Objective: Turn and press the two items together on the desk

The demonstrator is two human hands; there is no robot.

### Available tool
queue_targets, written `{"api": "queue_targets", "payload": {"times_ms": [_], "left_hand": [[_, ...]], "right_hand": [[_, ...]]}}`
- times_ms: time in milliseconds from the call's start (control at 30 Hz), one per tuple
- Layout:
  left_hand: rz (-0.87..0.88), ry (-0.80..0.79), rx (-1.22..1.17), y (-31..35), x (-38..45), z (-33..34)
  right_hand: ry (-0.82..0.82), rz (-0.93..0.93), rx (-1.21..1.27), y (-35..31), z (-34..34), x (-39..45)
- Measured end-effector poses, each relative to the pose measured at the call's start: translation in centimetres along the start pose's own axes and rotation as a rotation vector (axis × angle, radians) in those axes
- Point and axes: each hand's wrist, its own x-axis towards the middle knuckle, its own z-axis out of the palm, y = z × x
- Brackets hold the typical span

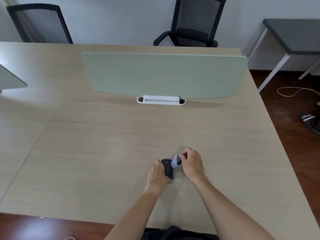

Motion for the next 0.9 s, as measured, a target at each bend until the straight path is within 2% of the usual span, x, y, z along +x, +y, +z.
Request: {"api": "queue_targets", "payload": {"times_ms": [100, 200, 267, 400, 467, 533, 600, 667, 700, 900], "left_hand": [[0.006, 0.0, -0.003, 0.0, -0.1, 0.0], [0.013, -0.008, -0.012, 0.0, -0.1, 0.1], [0.011, -0.008, -0.015, 0.1, -0.1, 0.0], [0.013, -0.002, -0.019, 0.1, -0.1, 0.0], [0.009, -0.003, -0.004, 0.2, -0.2, 0.1], [0.009, 0.001, -0.002, 0.2, -0.2, 0.2], [0.015, 0.013, -0.004, 0.2, -0.2, 0.3], [0.017, 0.022, -0.018, 0.2, -0.3, 0.3], [0.016, 0.025, -0.03, 0.1, -0.3, 0.4], [0.01, 0.023, -0.03, 0.2, -0.4, 0.2]], "right_hand": [[-0.046, 0.01, 0.156, -0.5, 0.2, -0.1], [-0.282, 0.049, 0.212, -0.6, 0.8, 0.0], [-0.348, 0.062, 0.167, -0.2, 1.1, 0.0], [-0.086, 0.048, 0.062, 0.3, 0.5, 0.1], [-0.007, -0.001, 0.042, 0.0, 0.0, 0.2], [-0.034, 0.015, 0.18, -0.4, -0.4, 0.2], [-0.177, 0.09, 0.296, -1.0, -0.4, 0.3], [-0.333, 0.145, 0.285, -0.9, 0.0, 0.3], [-0.358, 0.159, 0.263, -0.7, 0.3, 0.4], [-0.148, 0.159, 0.034, 0.9, 0.4, 0.5]]}}
